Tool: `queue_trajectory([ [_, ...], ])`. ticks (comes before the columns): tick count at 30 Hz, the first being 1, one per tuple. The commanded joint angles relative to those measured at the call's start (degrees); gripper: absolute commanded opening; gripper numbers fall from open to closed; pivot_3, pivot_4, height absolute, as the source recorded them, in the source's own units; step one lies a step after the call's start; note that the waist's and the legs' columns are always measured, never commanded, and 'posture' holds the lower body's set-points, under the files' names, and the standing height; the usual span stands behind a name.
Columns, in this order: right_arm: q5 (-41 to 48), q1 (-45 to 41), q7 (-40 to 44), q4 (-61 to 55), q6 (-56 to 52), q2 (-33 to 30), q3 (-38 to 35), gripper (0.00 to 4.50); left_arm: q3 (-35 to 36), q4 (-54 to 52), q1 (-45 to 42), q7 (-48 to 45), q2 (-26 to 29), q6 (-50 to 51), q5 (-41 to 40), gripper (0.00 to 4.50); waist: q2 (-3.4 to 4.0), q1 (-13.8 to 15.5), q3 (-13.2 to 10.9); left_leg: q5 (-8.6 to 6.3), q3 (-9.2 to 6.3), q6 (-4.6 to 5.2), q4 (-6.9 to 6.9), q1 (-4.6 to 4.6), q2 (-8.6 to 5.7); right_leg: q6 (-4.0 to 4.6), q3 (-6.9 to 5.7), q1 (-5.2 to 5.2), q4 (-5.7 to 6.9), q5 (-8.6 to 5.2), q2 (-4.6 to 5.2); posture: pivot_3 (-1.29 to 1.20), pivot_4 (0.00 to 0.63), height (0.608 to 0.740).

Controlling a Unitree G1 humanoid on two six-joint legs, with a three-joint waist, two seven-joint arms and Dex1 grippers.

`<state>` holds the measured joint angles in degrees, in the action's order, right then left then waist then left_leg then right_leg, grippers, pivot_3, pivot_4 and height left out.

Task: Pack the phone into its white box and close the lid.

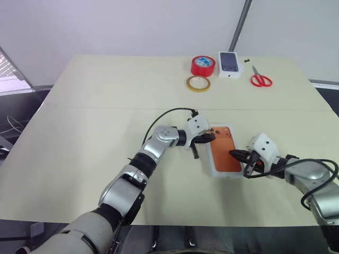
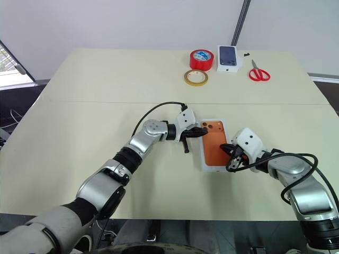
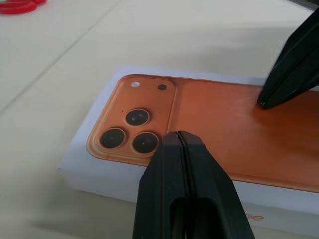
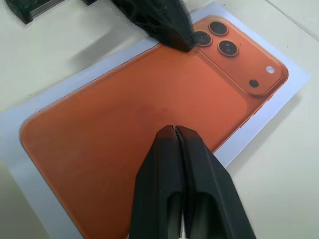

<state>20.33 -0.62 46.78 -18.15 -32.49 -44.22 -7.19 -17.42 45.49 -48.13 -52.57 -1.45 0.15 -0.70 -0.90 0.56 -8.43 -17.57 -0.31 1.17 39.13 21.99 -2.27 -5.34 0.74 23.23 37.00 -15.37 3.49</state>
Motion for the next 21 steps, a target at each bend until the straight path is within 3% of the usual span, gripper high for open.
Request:
queue_trajectory([
  [1, 3.54, -1.86, 0.4, -0.79, -1.11, 0.67, -2.77, 1.93, 2.97, -3.11, 1.37, 0.16, 0.73, 0.77, -2.33, 1.85, 0.03, 0.09, 0.0, 0.01, 0.0, -0.01, 0.01, 0.07, 0.01, 0.0, 0.01, 0.1, 0.05, 0.0, 0.01, 0.0, 0.15, 0.74],
  [5, 5.83, -3.42, 1.02, -0.06, 0.65, 0.6, -6.23, 4.05, 7.0, -14.94, 4.9, -0.83, 5.92, -0.16, -5.58, 3.86, 0.05, -0.21, -0.02, 0.06, 0.04, -0.11, 0.04, 0.42, 0.0, 0.0, 0.06, 0.46, 0.12, 0.01, 0.05, 0.0, 0.15, 0.74],
  [6, 6.1, -3.3, 1.79, -0.14, 1.38, 0.05, -7.06, 4.46, 7.28, -18.85, 6.54, -2.51, 8.29, 1.78, -6.45, 3.91, 0.07, -0.24, -0.03, 0.07, 0.04, -0.14, 0.01, 0.44, 0.0, 0.0, 0.06, 0.52, 0.13, 0.01, 0.05, 0.0, 0.15, 0.74],
  [9, 6.24, -2.5, 3.82, 0.65, 4.4, -1.36, -10.1, 4.46, 10.07, -28.06, 11.67, -6.09, 15.84, 5.65, -10.0, 3.91, 0.12, -0.26, -0.01, 0.12, 0.02, -0.24, -0.1, 0.45, 0.01, 0.01, 0.07, 0.62, 0.2, 0.01, 0.05, 0.0, 0.15, 0.74],
  [14, 6.07, -0.22, 7.68, 4.42, 8.2, -3.59, -13.87, 4.46, 14.98, -33.73, 19.36, -7.59, 26.76, 7.02, -11.98, 3.91, 0.15, 0.07, -0.01, 0.12, 0.03, -0.25, -0.09, 0.44, 0.01, 0.02, 0.07, 0.55, 0.13, 0.02, 0.09, 0.0, 0.15, 0.74],
  [21, 7.06, 2.85, 12.58, 8.64, 9.78, -5.91, -16.48, 4.46, 20.61, -42.72, 30.31, -8.88, 35.46, 12.31, -17.32, 3.91, 0.21, 0.08, -0.04, 0.09, 0.03, -0.21, -0.13, 0.45, 0.01, 0.03, 0.07, 0.53, 0.07, 0.01, 0.16, 0.0, 0.15, 0.74],
])
